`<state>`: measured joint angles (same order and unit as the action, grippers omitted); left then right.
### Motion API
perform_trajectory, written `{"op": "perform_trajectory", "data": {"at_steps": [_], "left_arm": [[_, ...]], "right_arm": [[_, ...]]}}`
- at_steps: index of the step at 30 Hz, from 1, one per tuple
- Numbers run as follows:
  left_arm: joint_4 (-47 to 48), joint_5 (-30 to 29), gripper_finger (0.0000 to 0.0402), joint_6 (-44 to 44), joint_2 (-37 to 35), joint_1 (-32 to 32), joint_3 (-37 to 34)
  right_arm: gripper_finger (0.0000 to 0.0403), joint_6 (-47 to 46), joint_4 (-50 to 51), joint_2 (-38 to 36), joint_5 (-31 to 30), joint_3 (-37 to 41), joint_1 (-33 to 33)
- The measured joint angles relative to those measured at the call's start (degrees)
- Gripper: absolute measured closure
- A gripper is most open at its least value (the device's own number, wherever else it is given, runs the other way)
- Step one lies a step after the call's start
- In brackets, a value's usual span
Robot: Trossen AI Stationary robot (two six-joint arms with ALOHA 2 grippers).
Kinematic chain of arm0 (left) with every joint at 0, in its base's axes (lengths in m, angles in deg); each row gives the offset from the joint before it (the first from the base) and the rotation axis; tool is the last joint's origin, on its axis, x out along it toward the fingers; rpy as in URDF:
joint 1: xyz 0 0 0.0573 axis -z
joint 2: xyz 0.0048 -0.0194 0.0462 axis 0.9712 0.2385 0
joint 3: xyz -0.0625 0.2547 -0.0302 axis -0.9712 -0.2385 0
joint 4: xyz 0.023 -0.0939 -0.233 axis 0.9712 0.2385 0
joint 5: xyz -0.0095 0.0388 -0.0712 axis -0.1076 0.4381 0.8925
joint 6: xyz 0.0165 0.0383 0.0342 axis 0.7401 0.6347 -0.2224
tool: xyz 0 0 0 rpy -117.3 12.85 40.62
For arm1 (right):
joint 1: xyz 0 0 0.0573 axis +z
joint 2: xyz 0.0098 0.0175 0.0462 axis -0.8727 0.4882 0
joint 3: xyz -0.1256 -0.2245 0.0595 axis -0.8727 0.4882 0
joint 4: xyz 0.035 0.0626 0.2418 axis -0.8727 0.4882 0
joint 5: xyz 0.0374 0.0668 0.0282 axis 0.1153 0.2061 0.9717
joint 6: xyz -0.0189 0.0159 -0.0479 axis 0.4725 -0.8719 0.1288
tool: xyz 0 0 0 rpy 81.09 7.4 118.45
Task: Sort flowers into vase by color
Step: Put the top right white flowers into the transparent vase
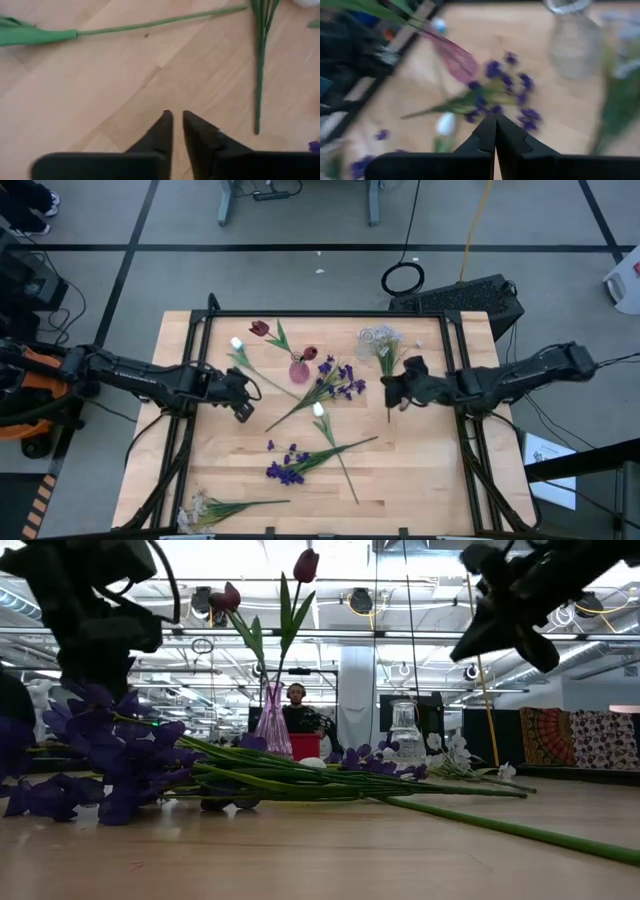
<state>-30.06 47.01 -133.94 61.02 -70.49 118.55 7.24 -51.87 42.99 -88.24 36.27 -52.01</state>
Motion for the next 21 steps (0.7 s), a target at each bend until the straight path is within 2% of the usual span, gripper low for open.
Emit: {"op": "perform_trajectory", "data": {"at_steps": [3, 8, 15, 21], "left_arm": [[-1.03, 0.61, 0.0395, 1.66, -2.75, -0.08, -1.71], [-1.40, 1.67, 0.0392, 3.29, -8.66, -0.11, -4.16], [-1.84, 2.48, 0.0391, 3.28, -15.38, -0.11, -7.15], [-1.93, 2.89, 0.0391, 3.54, -16.55, -0.11, -7.71]], "right_arm": [[0.0402, -3.26, 11.09, 4.39, 2.96, -5.75, -3.60], [0.0398, -4.71, 23.59, 11.13, 9.81, -12.01, -10.44], [0.0345, -2.22, 24.65, 18.68, 19.17, -12.30, -19.02], [0.0279, -1.49, 23.03, 25.35, 19.45, -12.32, -21.63]]}}
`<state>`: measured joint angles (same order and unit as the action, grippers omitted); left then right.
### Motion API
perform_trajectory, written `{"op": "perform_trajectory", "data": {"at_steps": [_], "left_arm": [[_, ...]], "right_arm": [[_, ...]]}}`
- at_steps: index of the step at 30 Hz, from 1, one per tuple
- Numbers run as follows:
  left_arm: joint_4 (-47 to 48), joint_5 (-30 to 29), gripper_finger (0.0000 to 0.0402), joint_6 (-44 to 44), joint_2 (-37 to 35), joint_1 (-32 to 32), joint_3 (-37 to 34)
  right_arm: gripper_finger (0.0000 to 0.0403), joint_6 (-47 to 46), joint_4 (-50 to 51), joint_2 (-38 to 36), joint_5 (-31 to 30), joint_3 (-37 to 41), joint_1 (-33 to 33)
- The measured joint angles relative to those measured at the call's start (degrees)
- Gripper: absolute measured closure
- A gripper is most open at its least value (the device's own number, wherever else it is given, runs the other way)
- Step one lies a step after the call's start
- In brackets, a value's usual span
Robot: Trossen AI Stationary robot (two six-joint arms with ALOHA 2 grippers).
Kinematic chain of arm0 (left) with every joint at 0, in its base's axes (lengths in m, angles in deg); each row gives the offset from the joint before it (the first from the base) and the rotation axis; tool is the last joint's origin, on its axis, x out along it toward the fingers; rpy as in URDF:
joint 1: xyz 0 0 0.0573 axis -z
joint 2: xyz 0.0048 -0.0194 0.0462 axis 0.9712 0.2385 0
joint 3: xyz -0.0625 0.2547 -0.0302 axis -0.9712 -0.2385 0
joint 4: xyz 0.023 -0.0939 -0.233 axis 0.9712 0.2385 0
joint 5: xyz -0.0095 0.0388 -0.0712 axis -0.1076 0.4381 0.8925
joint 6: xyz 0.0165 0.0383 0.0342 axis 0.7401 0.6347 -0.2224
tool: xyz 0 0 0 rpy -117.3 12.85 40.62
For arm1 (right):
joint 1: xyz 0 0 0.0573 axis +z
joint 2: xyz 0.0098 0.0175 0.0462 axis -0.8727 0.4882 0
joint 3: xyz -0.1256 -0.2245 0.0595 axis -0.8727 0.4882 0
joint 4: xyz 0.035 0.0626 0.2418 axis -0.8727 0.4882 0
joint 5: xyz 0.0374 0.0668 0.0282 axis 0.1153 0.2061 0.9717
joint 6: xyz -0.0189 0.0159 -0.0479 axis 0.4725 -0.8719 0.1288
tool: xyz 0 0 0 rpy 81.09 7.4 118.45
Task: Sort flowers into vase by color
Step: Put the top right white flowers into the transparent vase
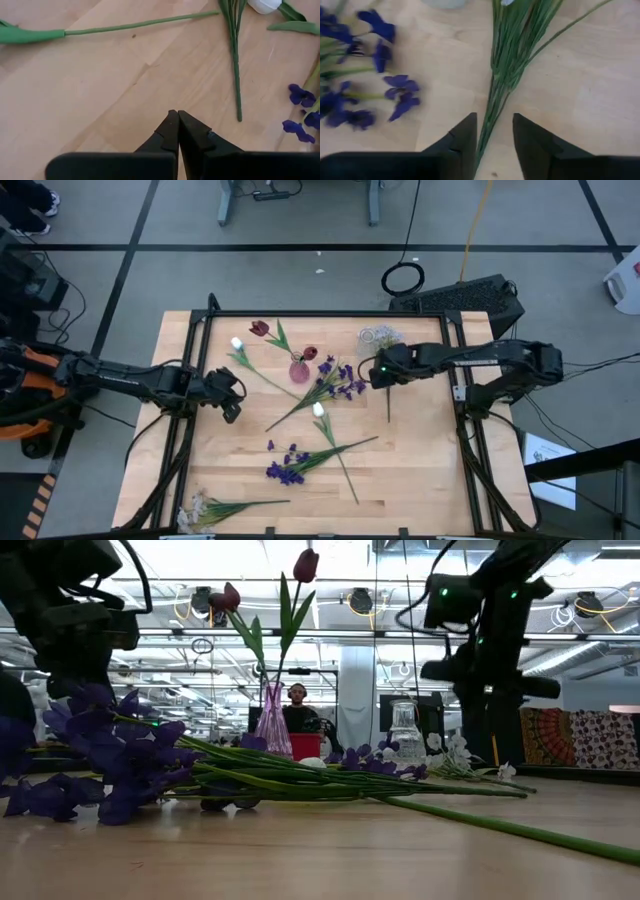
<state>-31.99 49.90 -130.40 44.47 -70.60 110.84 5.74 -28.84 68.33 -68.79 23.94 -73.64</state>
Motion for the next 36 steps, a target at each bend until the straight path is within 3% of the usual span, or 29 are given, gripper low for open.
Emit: {"op": "perform_trajectory", "data": {"at_steps": [6, 11, 14, 17, 19, 27, 33, 36], "left_arm": [[0.00, 0.00, 0.0391, 1.35, 0.00, 0.00, 0.00], [-0.02, -0.01, 0.0391, 1.40, 0.03, 0.00, 0.00], [-0.01, 0.15, 0.0391, 1.38, 0.04, 0.00, 0.00], [-0.02, 1.14, 0.0391, 1.33, 0.04, 0.00, 0.00], [-0.02, 1.56, 0.0391, 1.24, 0.04, 0.00, 0.00], [-0.85, 1.57, 0.0391, 1.29, 0.04, 0.00, 0.00], [-3.16, 1.04, 0.0391, 1.03, 0.04, 0.00, 0.00], [-4.66, 0.36, 0.0391, 0.87, 0.15, 0.00, 0.00]], "right_arm": [[0.0233, 0.89, -3.43, 8.06, -0.20, 0.00, -0.35], [0.0229, -1.04, -3.95, 14.74, 0.61, -0.35, -0.54], [0.0266, -0.02, -3.73, 16.87, 2.01, -0.57, -0.54], [0.0348, 1.32, -2.74, 16.34, 2.09, -0.54, 0.46], [0.0386, 1.53, 0.43, 14.26, 1.61, -0.20, 1.23], [0.0399, -7.63, 22.17, -1.51, -2.21, 0.37, 5.38], [0.0401, -8.22, 30.96, -17.30, -2.25, 0.22, 6.67], [0.0402, -14.07, 34.89, -23.48, -1.82, 0.17, 6.60]]}}
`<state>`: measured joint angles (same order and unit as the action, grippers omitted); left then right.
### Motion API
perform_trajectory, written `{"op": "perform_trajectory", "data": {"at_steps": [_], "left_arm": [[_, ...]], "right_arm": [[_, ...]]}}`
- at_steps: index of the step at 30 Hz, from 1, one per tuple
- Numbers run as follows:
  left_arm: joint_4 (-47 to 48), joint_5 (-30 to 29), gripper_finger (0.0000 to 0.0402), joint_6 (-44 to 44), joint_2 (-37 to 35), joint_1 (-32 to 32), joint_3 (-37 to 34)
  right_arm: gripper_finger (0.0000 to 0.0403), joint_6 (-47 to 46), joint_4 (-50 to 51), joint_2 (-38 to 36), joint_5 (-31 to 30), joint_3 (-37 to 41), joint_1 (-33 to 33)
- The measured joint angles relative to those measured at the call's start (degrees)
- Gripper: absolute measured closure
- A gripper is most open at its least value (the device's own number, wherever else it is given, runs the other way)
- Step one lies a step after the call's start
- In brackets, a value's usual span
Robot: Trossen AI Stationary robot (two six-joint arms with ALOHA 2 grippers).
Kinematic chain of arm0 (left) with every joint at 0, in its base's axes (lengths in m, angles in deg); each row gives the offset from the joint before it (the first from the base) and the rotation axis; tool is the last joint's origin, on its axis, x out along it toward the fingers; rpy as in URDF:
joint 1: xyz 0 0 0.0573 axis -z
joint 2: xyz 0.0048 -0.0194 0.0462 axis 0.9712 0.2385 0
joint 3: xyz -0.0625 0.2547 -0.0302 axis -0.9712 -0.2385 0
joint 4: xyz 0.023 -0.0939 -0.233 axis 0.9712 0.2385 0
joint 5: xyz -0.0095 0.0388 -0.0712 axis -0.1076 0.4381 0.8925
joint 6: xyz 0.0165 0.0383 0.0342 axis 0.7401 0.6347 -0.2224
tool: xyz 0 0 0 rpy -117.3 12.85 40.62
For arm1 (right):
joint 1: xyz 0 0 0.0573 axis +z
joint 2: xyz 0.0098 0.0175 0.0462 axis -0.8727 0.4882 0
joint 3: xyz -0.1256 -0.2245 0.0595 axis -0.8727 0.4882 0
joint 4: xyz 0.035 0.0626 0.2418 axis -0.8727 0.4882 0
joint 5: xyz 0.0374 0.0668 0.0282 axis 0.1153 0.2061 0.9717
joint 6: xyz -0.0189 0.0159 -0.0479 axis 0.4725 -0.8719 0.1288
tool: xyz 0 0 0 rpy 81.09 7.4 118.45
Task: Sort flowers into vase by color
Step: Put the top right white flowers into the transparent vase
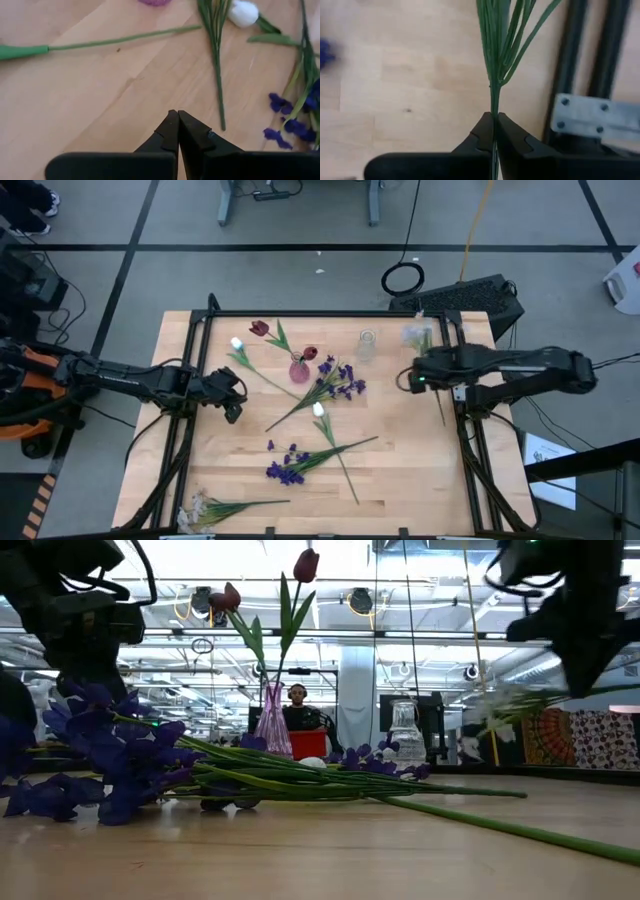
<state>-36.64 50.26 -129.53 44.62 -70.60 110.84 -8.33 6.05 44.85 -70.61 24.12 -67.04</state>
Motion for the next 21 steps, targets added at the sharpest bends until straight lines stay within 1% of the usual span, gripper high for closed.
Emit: {"op": "perform_trajectory", "data": {"at_steps": [2, 5, 7, 9, 11, 13, 15, 17, 19, 21], "left_arm": [[-0.98, -0.33, 0.0391, 0.01, 0.13, 0.00, 0.00], [-2.02, -0.83, 0.0391, 0.01, 0.11, 0.00, 0.00], [-2.15, -1.29, 0.0391, 0.02, 0.11, 0.00, 0.00], [-2.12, -2.22, 0.0391, 0.02, 0.18, 0.00, 0.00], [-2.13, -3.70, 0.0391, 0.04, 0.18, 0.00, 0.00], [-2.39, -5.05, 0.0391, 0.02, 0.18, 0.00, 0.00], [-3.24, -5.42, 0.0391, 0.02, 0.18, 0.00, 0.00], [-4.57, -5.63, 0.0391, 0.02, 0.18, 0.00, 0.00], [-5.30, -6.89, 0.0391, 0.02, 0.18, 0.00, 0.00], [-5.72, -8.13, 0.0391, 0.02, 0.18, 0.00, 0.00]], "right_arm": [[0.0402, -0.84, -0.40, -3.05, -1.77, 0.04, 0.00], [0.0402, 6.63, -8.72, -6.09, -5.25, 1.36, -0.66], [0.0402, 13.51, -19.02, -7.32, -6.20, 3.55, -2.82], [0.0402, 21.52, -31.90, -8.06, -6.27, 6.40, -6.25], [0.0402, 29.55, -44.02, -7.98, -4.97, 9.15, -11.00], [0.0403, 35.17, -53.46, -7.92, -2.98, 11.22, -16.53], [0.0403, 40.38, -61.68, -7.97, 0.91, 12.09, -22.36], [0.0403, 45.54, -68.90, -7.84, 9.38, 12.15, -28.62], [0.0403, 48.53, -76.95, -6.93, 19.01, 12.13, -34.19], [0.0403, 51.32, -84.80, -5.11, 25.84, 12.13, -38.50]]}}
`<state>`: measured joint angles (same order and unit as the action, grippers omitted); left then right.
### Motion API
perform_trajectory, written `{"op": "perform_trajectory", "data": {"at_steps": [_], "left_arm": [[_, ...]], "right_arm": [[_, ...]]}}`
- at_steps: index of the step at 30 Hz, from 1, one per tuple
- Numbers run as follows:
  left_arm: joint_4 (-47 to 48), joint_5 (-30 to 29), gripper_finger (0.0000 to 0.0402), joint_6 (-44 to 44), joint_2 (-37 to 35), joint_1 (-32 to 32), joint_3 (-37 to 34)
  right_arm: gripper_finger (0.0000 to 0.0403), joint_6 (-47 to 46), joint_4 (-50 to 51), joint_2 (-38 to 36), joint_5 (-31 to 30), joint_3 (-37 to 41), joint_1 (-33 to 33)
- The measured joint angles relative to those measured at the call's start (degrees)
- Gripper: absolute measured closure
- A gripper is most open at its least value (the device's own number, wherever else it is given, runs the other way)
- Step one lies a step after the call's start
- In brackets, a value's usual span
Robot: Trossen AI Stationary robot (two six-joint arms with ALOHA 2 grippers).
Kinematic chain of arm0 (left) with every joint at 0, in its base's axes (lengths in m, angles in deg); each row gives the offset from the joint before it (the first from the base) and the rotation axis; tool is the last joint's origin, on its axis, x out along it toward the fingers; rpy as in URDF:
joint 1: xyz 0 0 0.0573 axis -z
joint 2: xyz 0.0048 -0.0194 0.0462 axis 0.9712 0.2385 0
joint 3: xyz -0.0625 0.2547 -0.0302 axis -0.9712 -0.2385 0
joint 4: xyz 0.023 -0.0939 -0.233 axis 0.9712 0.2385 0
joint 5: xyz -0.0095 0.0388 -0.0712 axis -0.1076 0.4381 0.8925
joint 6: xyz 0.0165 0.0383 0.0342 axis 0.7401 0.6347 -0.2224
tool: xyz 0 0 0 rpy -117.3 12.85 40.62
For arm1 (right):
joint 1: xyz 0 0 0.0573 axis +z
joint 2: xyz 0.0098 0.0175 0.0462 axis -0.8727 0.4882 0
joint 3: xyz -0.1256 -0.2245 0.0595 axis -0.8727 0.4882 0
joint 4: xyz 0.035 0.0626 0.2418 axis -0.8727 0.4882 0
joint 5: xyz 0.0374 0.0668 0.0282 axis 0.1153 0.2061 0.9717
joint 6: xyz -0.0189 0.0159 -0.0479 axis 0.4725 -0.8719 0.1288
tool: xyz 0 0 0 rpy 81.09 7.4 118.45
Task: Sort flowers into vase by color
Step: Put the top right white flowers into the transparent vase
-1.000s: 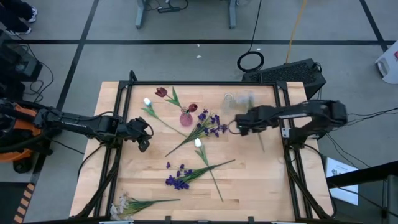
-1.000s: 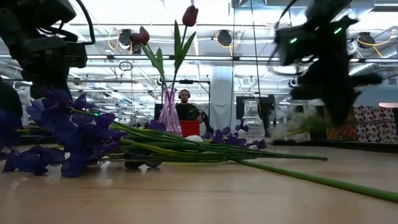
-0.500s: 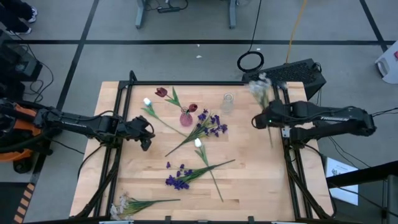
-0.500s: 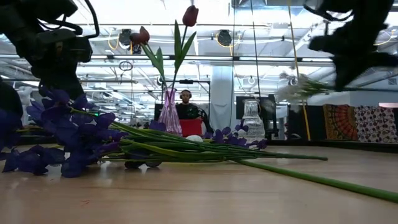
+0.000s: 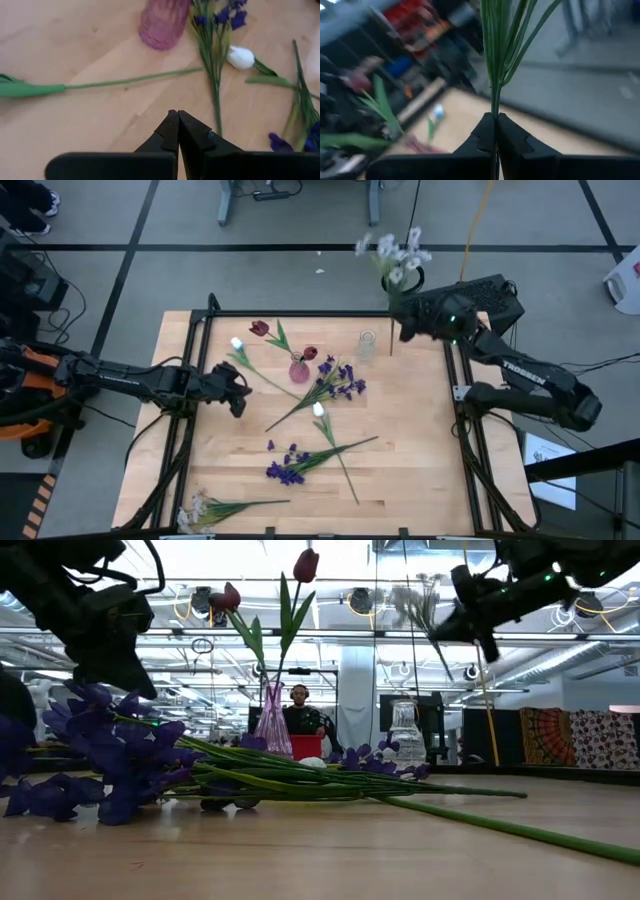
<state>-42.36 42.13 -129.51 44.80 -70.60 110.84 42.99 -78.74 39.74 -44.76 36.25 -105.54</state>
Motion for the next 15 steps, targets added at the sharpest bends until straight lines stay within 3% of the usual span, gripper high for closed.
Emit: {"op": "perform_trajectory", "data": {"at_steps": [8, 15], "left_arm": [[-1.00, -0.21, 0.0391, -0.10, 0.00, -0.02, 0.02], [-2.61, -0.08, 0.0391, -0.08, 0.00, 0.04, 0.02]], "right_arm": [[0.0403, 4.78, -29.73, 13.44, 11.70, 0.00, -4.03], [0.0402, 5.36, -30.51, 17.94, 13.19, 0.00, -3.88]]}}
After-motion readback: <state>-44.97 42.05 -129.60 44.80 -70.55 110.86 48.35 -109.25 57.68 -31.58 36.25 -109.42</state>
